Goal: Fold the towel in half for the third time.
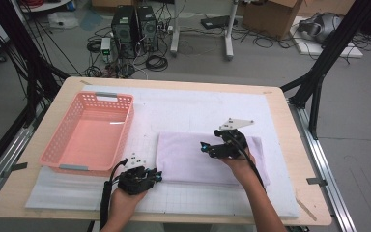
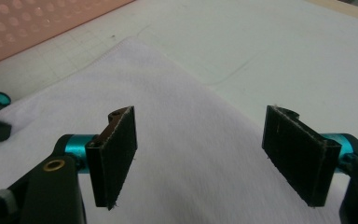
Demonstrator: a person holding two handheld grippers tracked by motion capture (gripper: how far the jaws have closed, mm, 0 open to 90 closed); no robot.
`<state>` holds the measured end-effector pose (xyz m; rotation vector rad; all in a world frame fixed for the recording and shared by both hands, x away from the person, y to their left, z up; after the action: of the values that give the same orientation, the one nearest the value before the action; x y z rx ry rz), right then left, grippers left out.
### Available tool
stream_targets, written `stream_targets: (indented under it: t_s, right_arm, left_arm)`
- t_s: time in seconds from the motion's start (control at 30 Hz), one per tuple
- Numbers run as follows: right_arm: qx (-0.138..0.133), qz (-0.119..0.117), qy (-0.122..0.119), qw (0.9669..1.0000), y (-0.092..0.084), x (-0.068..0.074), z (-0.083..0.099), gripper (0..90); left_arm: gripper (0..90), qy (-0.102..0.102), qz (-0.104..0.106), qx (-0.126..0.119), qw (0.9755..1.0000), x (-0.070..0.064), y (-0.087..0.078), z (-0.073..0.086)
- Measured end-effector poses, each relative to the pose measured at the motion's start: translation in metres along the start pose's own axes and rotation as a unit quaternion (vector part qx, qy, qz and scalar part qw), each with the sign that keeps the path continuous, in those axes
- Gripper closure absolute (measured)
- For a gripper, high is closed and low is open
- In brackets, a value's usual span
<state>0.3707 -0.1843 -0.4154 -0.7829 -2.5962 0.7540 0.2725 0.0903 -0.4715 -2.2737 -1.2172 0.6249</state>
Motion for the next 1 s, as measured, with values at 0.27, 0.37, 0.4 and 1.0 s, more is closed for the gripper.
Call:
stream_targets:
  t_s: [0.27, 0.37, 0.4, 1.0]
  right_arm:
    - [0.030, -0.028, -0.023, 0.9989, 0.046, 0.003, -0.029, 32.9]
    - [0.047, -0.043, -0.029, 0.9976, 0.064, 0.005, -0.036, 38.7]
    - [0.054, -0.047, -0.032, 0.9969, 0.070, 0.005, -0.038, 39.2]
    - [0.133, -0.068, -0.047, 0.9877, 0.151, 0.020, -0.053, 55.0]
  left_arm:
    - [75.1, -0.004, 0.002, 0.001, 1.0000, 0.001, 0.000, 0.000]
    - [75.2, -0.008, 0.004, 0.003, 1.0000, 0.001, 0.000, 0.000]
    - [75.2, -0.010, 0.005, 0.003, 0.9999, 0.002, 0.000, 0.000]
    - [77.6, -0.035, 0.014, 0.010, 0.9992, 0.006, -0.001, 0.000]
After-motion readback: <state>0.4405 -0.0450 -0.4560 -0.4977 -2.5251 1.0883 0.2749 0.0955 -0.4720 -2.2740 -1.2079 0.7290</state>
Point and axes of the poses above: each handheld gripper's, and its own axes: y roughly forward along the jaws, z roughly out of its underside, x roughly to its left, the point moved 3 cm from there along y, roughly forward along the jaws, and after that the axes turned 9 degrees about -z, right-handed, at the moved point
